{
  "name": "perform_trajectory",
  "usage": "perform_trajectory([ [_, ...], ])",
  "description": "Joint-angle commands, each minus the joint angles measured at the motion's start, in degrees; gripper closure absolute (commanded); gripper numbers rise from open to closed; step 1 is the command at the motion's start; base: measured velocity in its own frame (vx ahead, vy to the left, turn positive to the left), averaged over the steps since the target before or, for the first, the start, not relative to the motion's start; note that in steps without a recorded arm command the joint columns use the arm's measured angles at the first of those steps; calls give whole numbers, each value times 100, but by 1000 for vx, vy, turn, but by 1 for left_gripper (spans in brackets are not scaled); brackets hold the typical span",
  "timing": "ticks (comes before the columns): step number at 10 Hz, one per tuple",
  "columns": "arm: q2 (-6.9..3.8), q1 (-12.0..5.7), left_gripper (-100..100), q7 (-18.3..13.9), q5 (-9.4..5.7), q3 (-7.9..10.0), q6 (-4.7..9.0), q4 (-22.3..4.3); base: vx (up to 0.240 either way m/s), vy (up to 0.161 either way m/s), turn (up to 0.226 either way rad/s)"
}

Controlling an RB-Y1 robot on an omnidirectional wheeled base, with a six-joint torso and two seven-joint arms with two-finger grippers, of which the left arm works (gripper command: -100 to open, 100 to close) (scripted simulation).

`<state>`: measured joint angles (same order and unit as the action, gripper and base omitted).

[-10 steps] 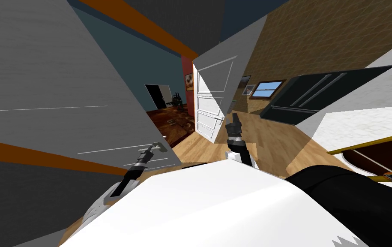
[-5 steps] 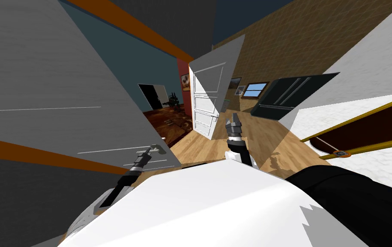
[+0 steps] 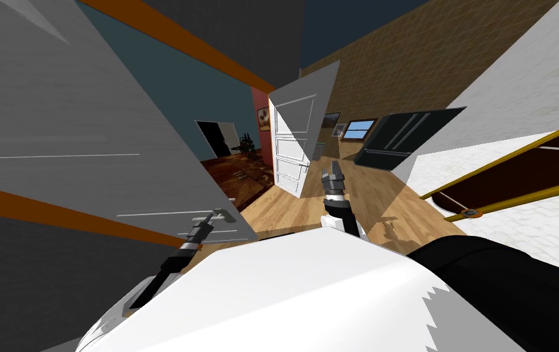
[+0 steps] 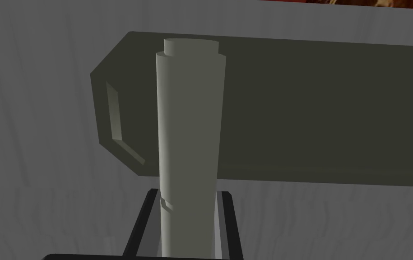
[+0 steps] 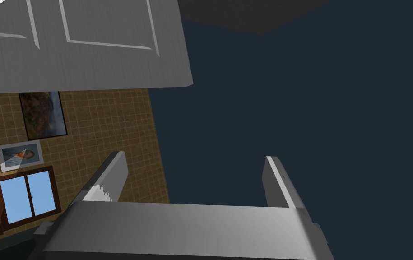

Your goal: Pull the door open

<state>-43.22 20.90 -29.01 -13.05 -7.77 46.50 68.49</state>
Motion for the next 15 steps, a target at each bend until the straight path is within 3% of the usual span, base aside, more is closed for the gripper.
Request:
perform_trajectory([
  [1,-63,66,100,-48,12,-30,251,-102,-14,14,-22],
  [4,-214,237,100,-163,37,-111,728,-333,-24,16,-27],
  [5,-214,237,100,-163,37,-111,779,-333,-29,10,2],
  [7,-323,361,100,-247,56,-170,1132,-501,-36,17,-18],
  [8,-323,361,100,-247,56,-170,1161,-501,-28,16,3],
  [12,-527,590,100,-402,91,-279,1870,-813,-34,24,-18],
  [15,-635,713,100,-485,109,-338,2249,-980,-41,26,-12],
])
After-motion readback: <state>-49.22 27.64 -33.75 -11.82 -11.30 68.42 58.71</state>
